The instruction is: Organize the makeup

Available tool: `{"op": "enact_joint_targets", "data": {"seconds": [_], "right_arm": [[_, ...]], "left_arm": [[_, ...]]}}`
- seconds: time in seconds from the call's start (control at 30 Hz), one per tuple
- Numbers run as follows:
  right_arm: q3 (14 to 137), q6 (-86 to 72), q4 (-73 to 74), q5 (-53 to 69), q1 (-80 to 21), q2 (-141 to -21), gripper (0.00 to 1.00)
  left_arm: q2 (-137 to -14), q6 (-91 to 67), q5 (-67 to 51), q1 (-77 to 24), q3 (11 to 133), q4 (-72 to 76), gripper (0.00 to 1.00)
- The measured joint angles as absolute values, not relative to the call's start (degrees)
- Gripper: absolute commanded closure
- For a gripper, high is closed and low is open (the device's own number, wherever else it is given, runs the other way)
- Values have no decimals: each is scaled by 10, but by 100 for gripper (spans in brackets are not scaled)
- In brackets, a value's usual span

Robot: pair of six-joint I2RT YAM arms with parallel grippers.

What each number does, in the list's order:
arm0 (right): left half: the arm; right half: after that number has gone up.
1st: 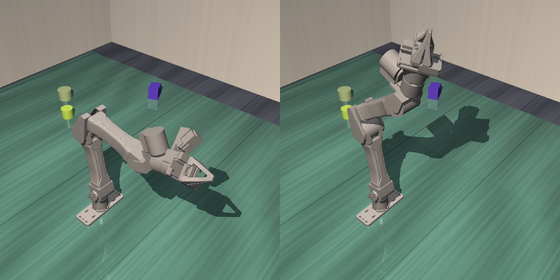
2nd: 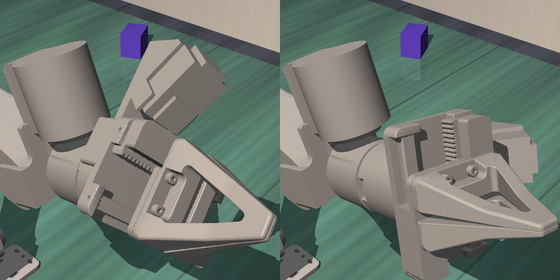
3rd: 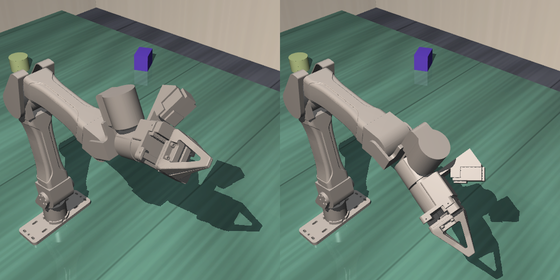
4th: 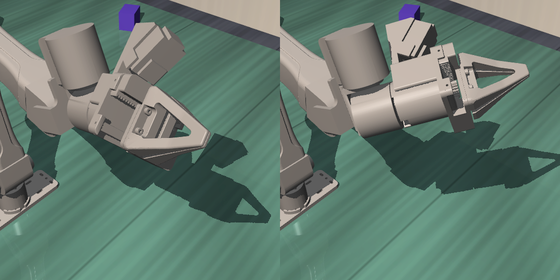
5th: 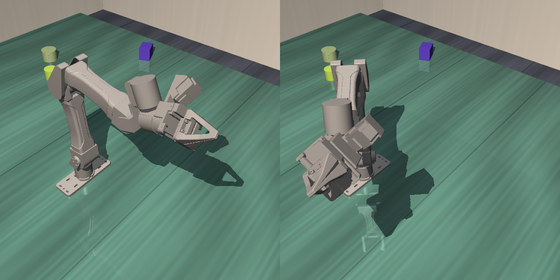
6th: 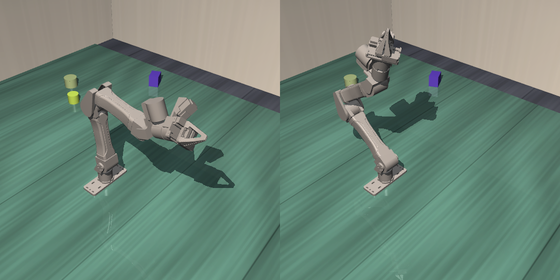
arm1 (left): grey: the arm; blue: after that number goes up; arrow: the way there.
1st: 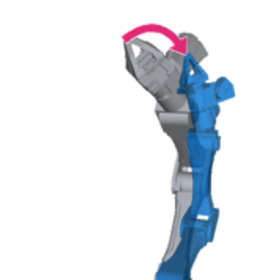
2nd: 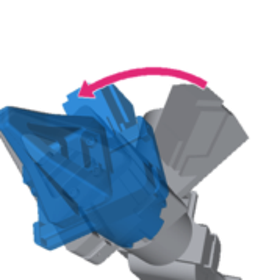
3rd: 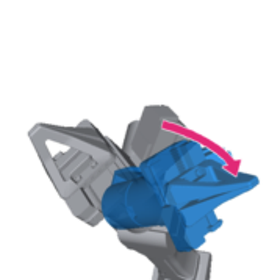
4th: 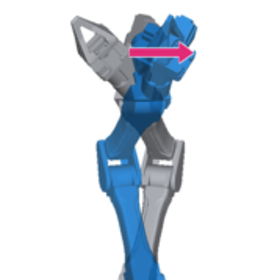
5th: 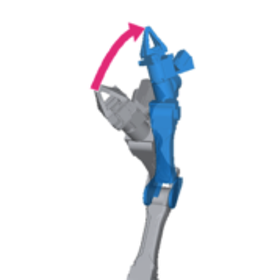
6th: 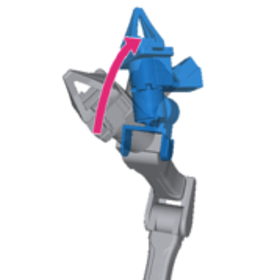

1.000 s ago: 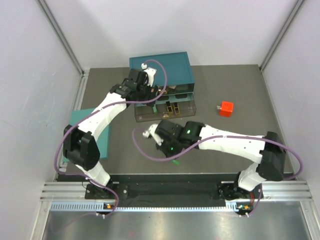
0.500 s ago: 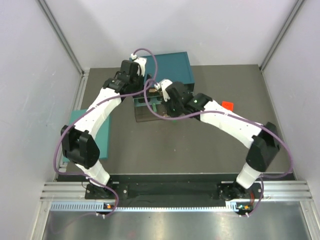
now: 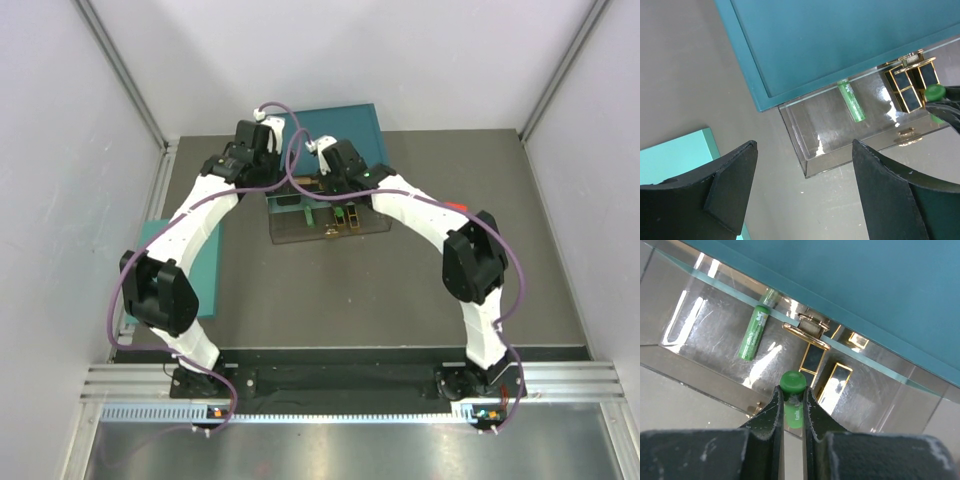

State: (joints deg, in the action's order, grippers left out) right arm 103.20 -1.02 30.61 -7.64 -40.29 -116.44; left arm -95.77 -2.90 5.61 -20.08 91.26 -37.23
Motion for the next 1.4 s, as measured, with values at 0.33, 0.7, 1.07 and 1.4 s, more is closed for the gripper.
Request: {"op": "enact_joint_targets", "data": {"seconds": [0.33,0.7,1.07,1.4], "right_arm": [[1030,-20,290,-73,-403,-1171,39],[911,-57,269,-79,-403,-1106,39],[724,-93,208,-60,-406,-946,46],[682,-102,175,2,-416,-977,100]], "left_arm": [[-961,-31,49,-200,929,-377,19],[-995,-60,42,-182,991,-364,17],[-1094,-117,30,-127,1049,-360,18],[-1134,-152,8,-112,1058,-346,17]]}}
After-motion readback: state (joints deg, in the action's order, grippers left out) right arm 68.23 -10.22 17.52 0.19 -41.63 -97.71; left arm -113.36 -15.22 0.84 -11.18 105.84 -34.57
